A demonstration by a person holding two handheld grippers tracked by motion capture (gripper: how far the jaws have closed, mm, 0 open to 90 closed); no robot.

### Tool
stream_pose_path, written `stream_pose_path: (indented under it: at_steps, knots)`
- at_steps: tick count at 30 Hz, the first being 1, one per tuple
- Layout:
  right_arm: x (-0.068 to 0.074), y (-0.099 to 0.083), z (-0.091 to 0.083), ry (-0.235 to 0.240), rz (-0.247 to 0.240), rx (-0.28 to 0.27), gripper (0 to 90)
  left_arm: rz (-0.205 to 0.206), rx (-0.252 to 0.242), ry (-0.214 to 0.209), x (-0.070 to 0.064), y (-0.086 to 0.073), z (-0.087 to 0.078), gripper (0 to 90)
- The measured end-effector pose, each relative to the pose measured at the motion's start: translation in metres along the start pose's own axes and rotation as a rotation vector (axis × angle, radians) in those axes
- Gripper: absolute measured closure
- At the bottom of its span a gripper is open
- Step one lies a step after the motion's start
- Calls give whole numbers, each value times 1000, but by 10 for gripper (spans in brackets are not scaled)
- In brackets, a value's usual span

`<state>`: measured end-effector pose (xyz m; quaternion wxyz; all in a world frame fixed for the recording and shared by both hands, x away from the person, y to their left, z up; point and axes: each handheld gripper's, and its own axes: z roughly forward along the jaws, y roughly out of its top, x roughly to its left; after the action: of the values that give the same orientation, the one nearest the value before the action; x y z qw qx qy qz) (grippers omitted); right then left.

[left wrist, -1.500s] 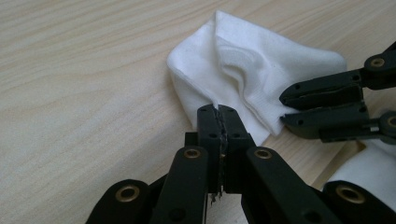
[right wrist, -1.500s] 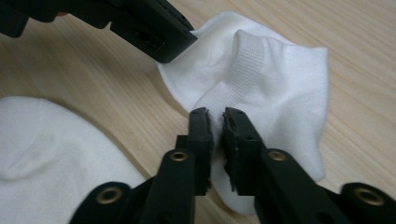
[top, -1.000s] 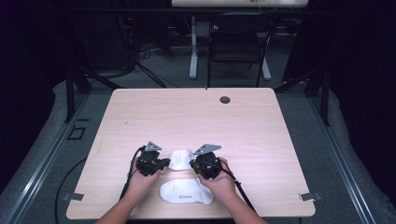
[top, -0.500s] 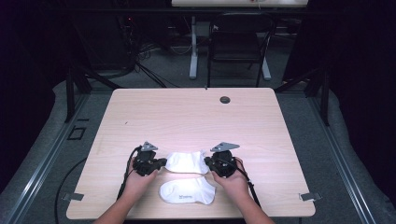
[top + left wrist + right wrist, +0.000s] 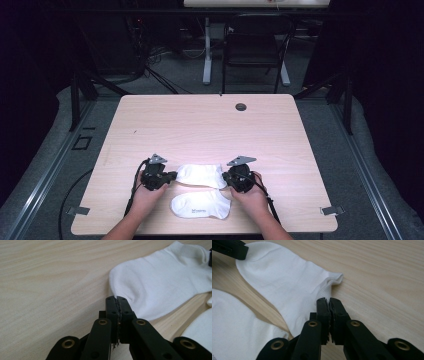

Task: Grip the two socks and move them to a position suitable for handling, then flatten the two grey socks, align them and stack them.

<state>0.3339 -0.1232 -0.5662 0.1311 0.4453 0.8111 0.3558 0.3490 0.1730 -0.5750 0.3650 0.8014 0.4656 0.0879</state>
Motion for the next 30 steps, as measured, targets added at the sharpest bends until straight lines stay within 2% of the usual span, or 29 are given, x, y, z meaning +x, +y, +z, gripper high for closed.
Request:
stream_pose_path:
  at_steps: [3, 7, 13, 14, 17, 18, 20, 23, 25, 26, 30]
  knots:
    - [0, 0, 0, 0, -2, -1, 861, -1, -1, -3, 0, 0, -1, 887]
    - [0, 0, -5, 8, 5, -12, 811, -14, -19, -3, 0, 0, -4, 830]
    - [0, 2, -14, -1, 5, -52, 763, -12, -45, 1, -1, 3, -11, 791]
    - [0, 4, -18, -3, 7, -81, 759, -9, -60, 1, -1, 5, -15, 782]
    - [0, 6, -21, -2, 6, -87, 767, -4, -68, -1, -2, 8, -17, 780]
    - [3, 8, -22, 6, 3, -100, 816, 1, -76, 2, -2, 10, -17, 780]
    - [5, 11, -19, 17, -11, -101, 842, -2, -85, -5, -2, 12, -17, 781]
    - [9, 13, -10, 43, -18, -68, 847, 16, -68, -19, -7, 15, -13, 782]
    - [12, 13, -3, 25, -37, -44, 843, 23, -60, -20, -9, 16, -11, 783]
    - [13, 13, 0, 18, -38, -40, 838, 39, -45, -24, -12, 16, -6, 783]
    - [11, 13, 8, 4, -38, -15, 832, 42, -21, -16, -14, 15, 3, 784]
